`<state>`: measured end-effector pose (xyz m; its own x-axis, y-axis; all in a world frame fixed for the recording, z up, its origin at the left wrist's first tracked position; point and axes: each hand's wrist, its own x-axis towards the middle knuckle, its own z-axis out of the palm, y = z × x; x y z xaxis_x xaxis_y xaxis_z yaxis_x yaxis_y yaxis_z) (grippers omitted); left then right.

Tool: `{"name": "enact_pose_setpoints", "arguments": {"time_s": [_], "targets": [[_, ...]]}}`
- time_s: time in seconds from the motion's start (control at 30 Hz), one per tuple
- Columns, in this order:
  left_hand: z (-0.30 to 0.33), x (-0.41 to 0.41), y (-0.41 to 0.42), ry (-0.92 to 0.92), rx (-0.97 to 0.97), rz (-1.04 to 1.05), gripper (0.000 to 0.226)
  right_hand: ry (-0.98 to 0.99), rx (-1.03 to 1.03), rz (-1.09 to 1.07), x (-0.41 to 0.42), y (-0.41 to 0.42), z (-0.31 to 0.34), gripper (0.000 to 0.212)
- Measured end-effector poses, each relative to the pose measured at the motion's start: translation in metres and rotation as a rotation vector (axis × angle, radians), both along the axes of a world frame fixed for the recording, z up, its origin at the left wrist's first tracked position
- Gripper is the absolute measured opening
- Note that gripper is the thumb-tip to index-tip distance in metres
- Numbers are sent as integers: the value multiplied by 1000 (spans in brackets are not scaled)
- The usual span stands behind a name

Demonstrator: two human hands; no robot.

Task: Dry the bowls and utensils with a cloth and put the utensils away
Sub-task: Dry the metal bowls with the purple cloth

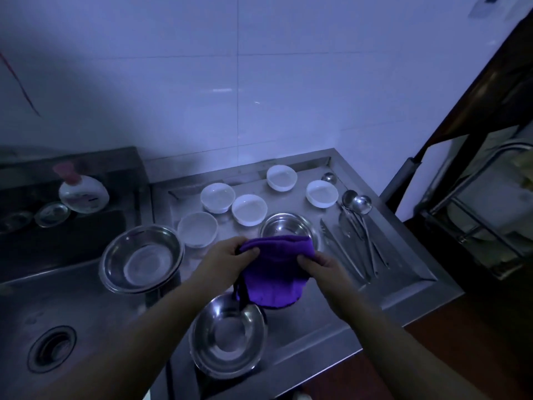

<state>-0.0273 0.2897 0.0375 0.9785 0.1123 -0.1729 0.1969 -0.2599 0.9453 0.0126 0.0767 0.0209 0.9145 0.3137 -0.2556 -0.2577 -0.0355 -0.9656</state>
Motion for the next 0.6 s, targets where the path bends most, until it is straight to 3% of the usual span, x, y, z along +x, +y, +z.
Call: {"name": "enact_pose_setpoints", "arguments": {"time_s": [0.13, 0.23, 0.4, 0.47, 0.6], "targets": [[-20, 1, -49, 22, -5, -60, 18, -80, -136, -7, 4, -46, -8, 32], [-50, -11, -88, 29, 248, -227, 9, -59, -384, 84, -3, -89, -32, 30], [-109, -55, -144, 305, 341, -469, 14, -16, -823, 493, -29, -150, -86, 8], [-122, -67, -154, 365, 286, -462, 24, -29, -876, 584, -32, -162, -97, 11], [-129, -61, -158, 403, 194, -255, 3, -34, -835, 530, -19, -166, -103, 18]]}}
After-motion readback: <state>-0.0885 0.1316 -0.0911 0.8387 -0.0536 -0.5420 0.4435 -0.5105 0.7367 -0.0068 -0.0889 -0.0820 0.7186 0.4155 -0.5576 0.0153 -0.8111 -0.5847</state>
